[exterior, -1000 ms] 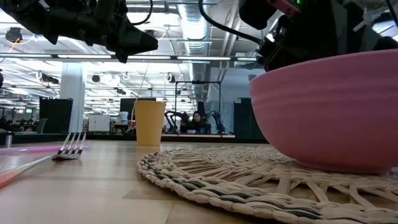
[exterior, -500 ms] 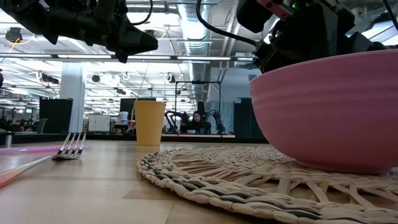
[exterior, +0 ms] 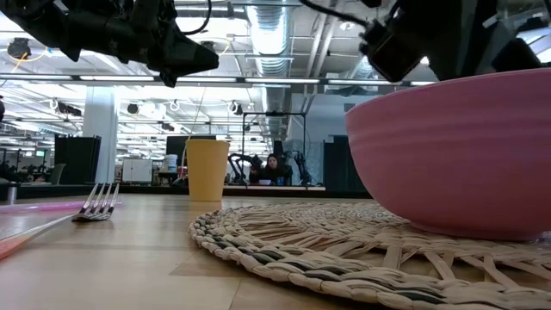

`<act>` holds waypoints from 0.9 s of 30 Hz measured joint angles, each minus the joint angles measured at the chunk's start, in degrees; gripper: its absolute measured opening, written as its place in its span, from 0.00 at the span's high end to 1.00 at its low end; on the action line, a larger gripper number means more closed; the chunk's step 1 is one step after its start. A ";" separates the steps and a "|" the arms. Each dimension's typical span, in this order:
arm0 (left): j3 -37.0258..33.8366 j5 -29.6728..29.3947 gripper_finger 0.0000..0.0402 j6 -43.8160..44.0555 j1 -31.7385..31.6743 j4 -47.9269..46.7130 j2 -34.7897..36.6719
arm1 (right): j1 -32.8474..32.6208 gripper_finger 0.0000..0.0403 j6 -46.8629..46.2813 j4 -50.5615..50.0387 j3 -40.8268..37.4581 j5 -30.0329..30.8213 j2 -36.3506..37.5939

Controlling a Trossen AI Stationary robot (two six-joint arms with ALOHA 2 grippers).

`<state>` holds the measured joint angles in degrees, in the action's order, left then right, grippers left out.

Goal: Pick & Place Utensil
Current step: Put the white and orange fork into the pink bowl

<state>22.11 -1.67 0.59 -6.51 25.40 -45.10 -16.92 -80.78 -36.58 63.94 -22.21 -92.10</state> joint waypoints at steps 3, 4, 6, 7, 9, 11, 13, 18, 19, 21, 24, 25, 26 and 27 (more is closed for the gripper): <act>0.00 1.95 0.78 0.09 1.42 0.22 -0.02 | 0.22 0.84 4.72 -5.43 0.00 6.30 2.57; 0.00 3.84 0.78 0.13 2.06 0.48 -0.02 | 0.23 0.84 6.65 -7.06 0.00 8.46 3.28; 0.00 7.23 0.78 0.94 3.87 2.06 -0.02 | 0.23 0.84 10.20 -9.91 0.00 12.30 4.78; 0.00 7.96 0.78 1.55 5.00 3.08 -0.02 | 0.23 0.84 11.69 -11.35 0.00 13.97 5.47; 0.00 7.55 0.78 2.89 7.36 4.45 -0.02 | 0.25 0.84 13.85 -12.93 0.00 17.31 6.59; 0.00 5.14 0.78 3.98 9.77 5.71 -0.14 | 0.29 0.84 15.86 -14.18 0.00 20.93 7.57; 0.02 1.58 0.78 5.03 12.22 6.04 -0.66 | 0.52 0.84 18.64 -14.19 0.00 24.11 8.69; 0.02 -7.50 0.78 8.90 18.34 8.10 -4.18 | 1.42 0.84 27.36 -14.16 0.00 32.10 11.03; 0.03 -8.86 0.78 9.37 19.51 8.78 -5.17 | 1.86 0.84 28.76 -14.16 0.00 32.93 11.58; 0.77 -12.07 0.78 10.93 21.83 8.90 -7.28 | 3.00 0.84 31.61 -13.87 0.00 33.97 12.59; 3.92 -16.00 0.78 11.88 25.54 8.98 -11.36 | 4.76 0.84 36.79 -13.06 0.00 35.49 13.96; 5.24 -16.72 0.79 11.50 26.75 8.96 -12.95 | 5.37 0.84 38.97 -12.41 0.00 35.88 14.42; 6.85 -17.36 0.79 10.64 27.89 8.93 -14.57 | 6.03 0.84 41.54 -11.55 0.00 36.25 14.77; 8.49 -18.17 0.80 9.60 28.97 8.93 -16.26 | 6.72 0.84 44.24 -10.35 0.00 36.42 15.14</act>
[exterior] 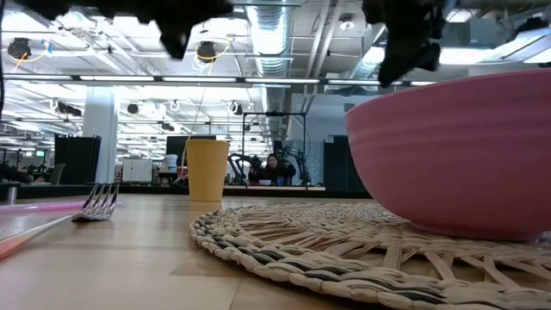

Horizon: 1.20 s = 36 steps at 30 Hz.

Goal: Pick & Place Utensil
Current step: Put the white and orange fork into the pink bowl

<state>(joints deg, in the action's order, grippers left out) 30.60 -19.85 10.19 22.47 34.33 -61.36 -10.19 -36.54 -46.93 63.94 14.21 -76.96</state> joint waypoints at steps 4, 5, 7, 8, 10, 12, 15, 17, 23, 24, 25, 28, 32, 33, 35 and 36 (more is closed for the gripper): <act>7.58 -4.66 0.83 -3.13 3.43 -5.56 -6.03 | 2.97 0.84 11.27 7.47 0.00 0.03 0.46; 9.38 -6.26 0.83 -2.73 4.09 -8.59 -7.35 | 3.74 0.84 13.92 9.49 0.00 -0.24 0.38; 12.98 -9.70 0.83 0.42 5.39 -15.22 -9.80 | 5.28 0.84 18.74 14.42 0.00 -1.23 -0.13; 14.36 -11.05 0.83 2.72 5.94 -18.20 -10.83 | 6.05 0.84 21.21 16.24 0.00 -2.09 -0.24; 16.37 -12.10 0.82 8.42 6.84 -22.94 -12.77 | 7.70 0.84 25.94 19.82 -0.02 -3.69 -0.43; 16.64 -12.14 0.81 15.84 7.69 -25.56 -14.12 | 9.36 0.84 30.02 24.08 0.03 -5.25 -0.91; 16.68 -11.59 0.79 27.94 9.21 -29.53 -16.23 | 11.78 0.84 34.94 28.51 -0.04 -7.32 -1.01; 16.68 -11.45 0.78 35.96 10.36 -32.61 -17.70 | 13.39 0.84 37.12 30.39 0.02 -8.93 -1.01; 16.64 -5.21 0.78 59.15 12.90 -39.46 -21.52 | 16.93 0.84 38.02 32.60 0.00 -12.43 -1.10; 16.66 -4.05 0.78 62.36 13.25 -39.16 -22.16 | 17.31 0.84 38.02 32.30 0.00 -12.96 -1.10; 16.68 -2.71 0.78 65.83 13.51 -39.17 -22.83 | 17.51 0.84 38.00 31.83 0.00 -13.02 -1.10; 16.68 2.11 0.78 73.98 14.27 -39.71 -24.34 | 17.36 0.84 36.81 30.32 0.00 -13.32 -1.10; 16.66 7.09 0.78 81.85 15.16 -41.12 -25.79 | 16.54 0.84 35.15 27.78 -0.02 -13.37 -1.10; 16.68 7.84 0.78 83.70 15.49 -41.79 -25.96 | 16.20 0.84 35.15 27.14 -0.02 -13.37 -1.10; 16.66 8.87 0.78 86.19 16.10 -43.72 -25.97 | 15.45 0.84 35.11 27.02 -0.19 -13.37 -1.10; 16.66 9.18 0.78 86.86 16.30 -44.17 -25.97 | 15.01 0.84 35.10 27.11 -0.35 -13.36 -1.10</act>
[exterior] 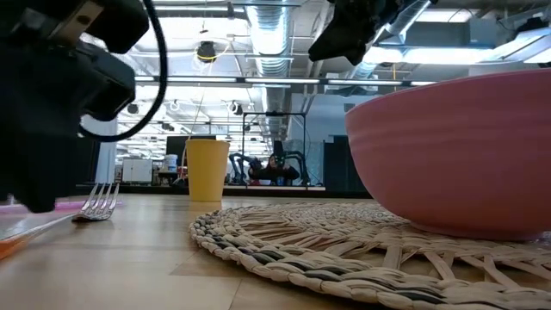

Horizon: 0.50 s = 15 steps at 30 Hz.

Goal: Pick & Place Utensil
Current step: Put the white and orange fork into the pink bowl

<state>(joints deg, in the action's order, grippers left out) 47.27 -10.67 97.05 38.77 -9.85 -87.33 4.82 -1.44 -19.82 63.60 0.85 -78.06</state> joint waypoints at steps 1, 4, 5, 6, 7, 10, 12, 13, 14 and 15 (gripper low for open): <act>0.03 0.01 0.78 0.89 0.30 -0.81 0.03 | -0.40 0.84 -0.04 -0.27 -0.12 -0.01 0.00; -0.04 0.03 0.78 2.45 1.07 -2.49 0.11 | -1.61 0.84 -0.10 -1.35 -0.13 -0.03 0.00; 0.00 -0.07 0.78 2.45 1.13 -2.82 0.04 | -1.99 0.84 -0.10 -1.41 -0.13 -0.01 0.00; 0.00 -0.46 0.78 2.41 1.13 -3.76 0.04 | -2.39 0.84 -0.10 -1.44 -0.13 -0.03 0.00; 0.00 -1.62 0.78 2.38 1.09 -4.71 -0.07 | -2.79 0.84 -0.10 -1.46 -0.13 -0.01 0.00; -0.09 -4.62 0.78 1.72 0.83 -5.94 -0.67 | -3.77 0.84 -0.10 -1.35 -0.13 0.01 0.00; -0.07 -4.81 0.78 1.34 0.90 -5.49 -0.97 | -4.34 0.84 -0.10 -1.24 -0.13 -0.01 0.00; -0.07 -4.95 0.78 1.30 0.91 -5.49 -1.09 | -4.54 0.84 -0.10 -1.19 -0.13 -0.01 0.00; -0.07 -4.97 0.78 1.21 0.93 -5.42 -1.16 | -4.63 0.84 -0.10 -1.20 -0.13 -0.01 0.00; -0.07 -4.90 0.78 1.25 0.93 -5.42 -1.16 | -4.85 0.84 -0.10 -1.17 -0.13 0.00 0.00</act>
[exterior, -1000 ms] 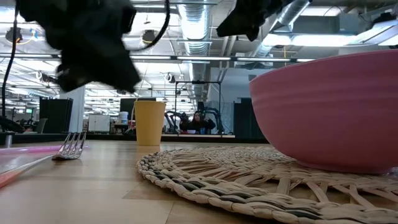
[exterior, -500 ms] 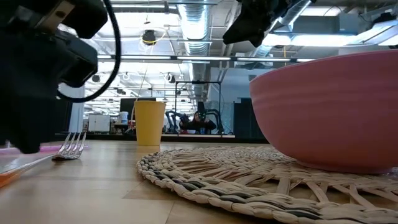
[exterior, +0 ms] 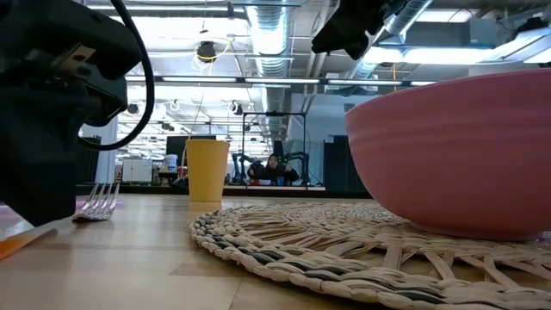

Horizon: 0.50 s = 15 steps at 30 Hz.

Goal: Pick & Place Utensil
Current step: Put the white and orange fork into the pink bowl

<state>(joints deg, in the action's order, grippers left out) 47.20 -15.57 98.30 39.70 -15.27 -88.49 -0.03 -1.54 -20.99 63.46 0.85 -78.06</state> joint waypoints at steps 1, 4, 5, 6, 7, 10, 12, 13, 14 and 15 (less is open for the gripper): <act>0.00 0.08 0.78 0.00 -0.02 0.02 0.00 | -0.04 0.84 0.00 0.00 0.00 0.00 0.00; 0.00 -0.93 0.78 -0.10 -0.46 0.03 -0.04 | -0.02 0.84 0.00 0.06 0.00 0.23 0.00; 0.00 -1.15 0.78 -0.77 -0.82 0.01 -0.04 | -0.02 0.84 0.00 0.04 0.00 0.36 0.00; 0.00 -1.32 0.78 -1.96 -1.39 0.00 -0.04 | 0.00 0.84 0.00 0.07 0.00 0.38 0.00; 0.00 -1.60 0.78 -3.19 -2.00 -0.05 -0.06 | 0.08 0.84 0.00 0.07 0.00 0.42 0.00; 0.00 -1.89 0.78 -7.52 -4.10 -0.09 -0.07 | 0.15 0.84 0.00 0.08 0.00 0.43 0.00; 0.00 -1.39 0.78 -11.19 -5.68 -0.07 -0.07 | 0.15 0.84 0.00 0.08 0.00 0.43 0.00; 0.00 -0.72 0.78 -13.02 -6.51 0.00 -0.07 | 0.15 0.84 0.00 0.07 0.00 0.43 0.00; 0.02 0.31 0.79 -14.80 -7.39 0.09 -0.05 | 0.15 0.84 0.00 0.07 0.00 0.43 0.00; 0.04 1.37 0.80 -16.44 -8.22 0.14 -0.04 | 0.15 0.84 0.00 0.07 0.00 0.43 0.00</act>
<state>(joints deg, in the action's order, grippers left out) 47.24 -14.20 81.86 31.48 -15.12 -88.53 0.12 -1.54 -20.93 63.46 1.28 -78.06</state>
